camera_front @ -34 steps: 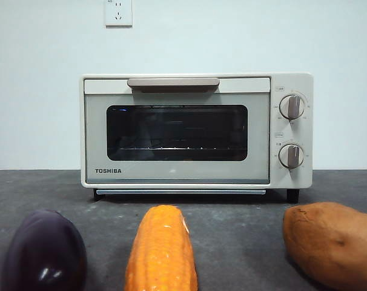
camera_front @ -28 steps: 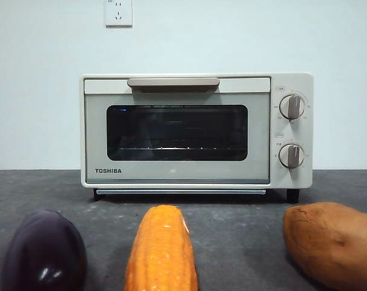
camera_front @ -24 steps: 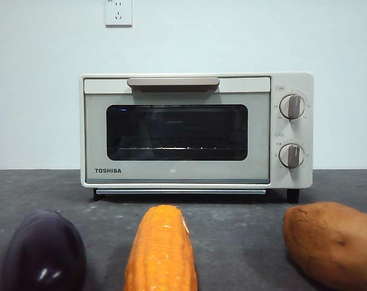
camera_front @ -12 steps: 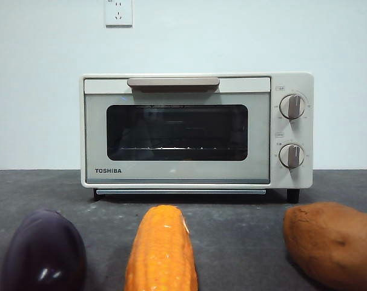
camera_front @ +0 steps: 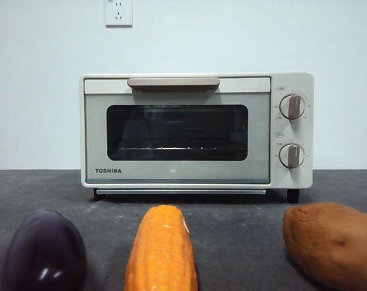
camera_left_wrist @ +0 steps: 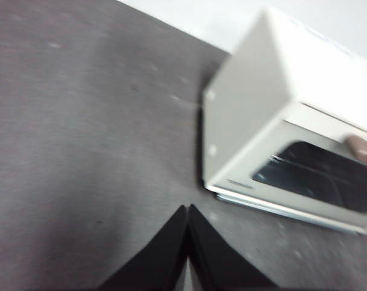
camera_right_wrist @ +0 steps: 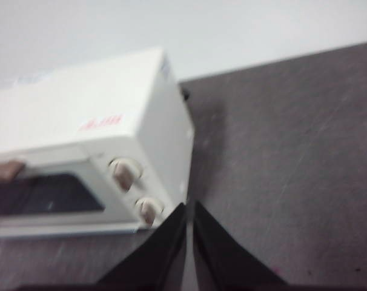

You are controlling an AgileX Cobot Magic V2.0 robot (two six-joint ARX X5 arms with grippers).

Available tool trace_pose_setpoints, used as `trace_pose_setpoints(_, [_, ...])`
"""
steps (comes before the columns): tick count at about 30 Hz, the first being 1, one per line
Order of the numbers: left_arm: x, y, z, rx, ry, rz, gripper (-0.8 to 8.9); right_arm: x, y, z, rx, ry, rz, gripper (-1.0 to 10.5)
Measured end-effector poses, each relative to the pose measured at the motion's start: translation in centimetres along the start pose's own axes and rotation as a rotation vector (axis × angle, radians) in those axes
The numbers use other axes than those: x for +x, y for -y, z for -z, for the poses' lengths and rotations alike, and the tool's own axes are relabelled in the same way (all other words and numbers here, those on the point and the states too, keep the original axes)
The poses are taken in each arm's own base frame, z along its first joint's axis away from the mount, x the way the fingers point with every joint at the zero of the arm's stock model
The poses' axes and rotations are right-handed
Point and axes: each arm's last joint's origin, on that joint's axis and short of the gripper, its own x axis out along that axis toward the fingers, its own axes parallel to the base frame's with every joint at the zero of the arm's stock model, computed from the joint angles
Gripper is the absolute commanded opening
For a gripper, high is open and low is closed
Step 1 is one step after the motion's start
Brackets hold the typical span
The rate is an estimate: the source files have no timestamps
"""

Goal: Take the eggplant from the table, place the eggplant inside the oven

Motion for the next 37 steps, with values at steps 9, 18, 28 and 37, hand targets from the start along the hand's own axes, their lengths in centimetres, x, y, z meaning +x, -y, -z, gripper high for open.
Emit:
trace_pose_setpoints(9, [2.2,1.3,-3.4,0.055,-0.140,0.123,0.07,1.6,-0.4,-2.8,-0.015,-0.233,-0.001,3.2])
trace_pose_setpoints(18, [3.5,2.7,-4.3,0.095,-0.209,0.193,0.06,3.9,-1.3,-2.2,0.081,-0.398,-0.322,3.2])
trace_pose_setpoints(28, [3.5,3.7,-4.0,0.127,-0.230,0.247,0.07,7.9,-7.6,0.7,-0.001,-0.654,-0.628,3.3])
trace_pose_setpoints(37, [3.5,3.8,-3.5,0.133,-0.277,0.251,0.07,9.4,-20.4,5.7,-0.381,-0.818,-0.667,3.6])
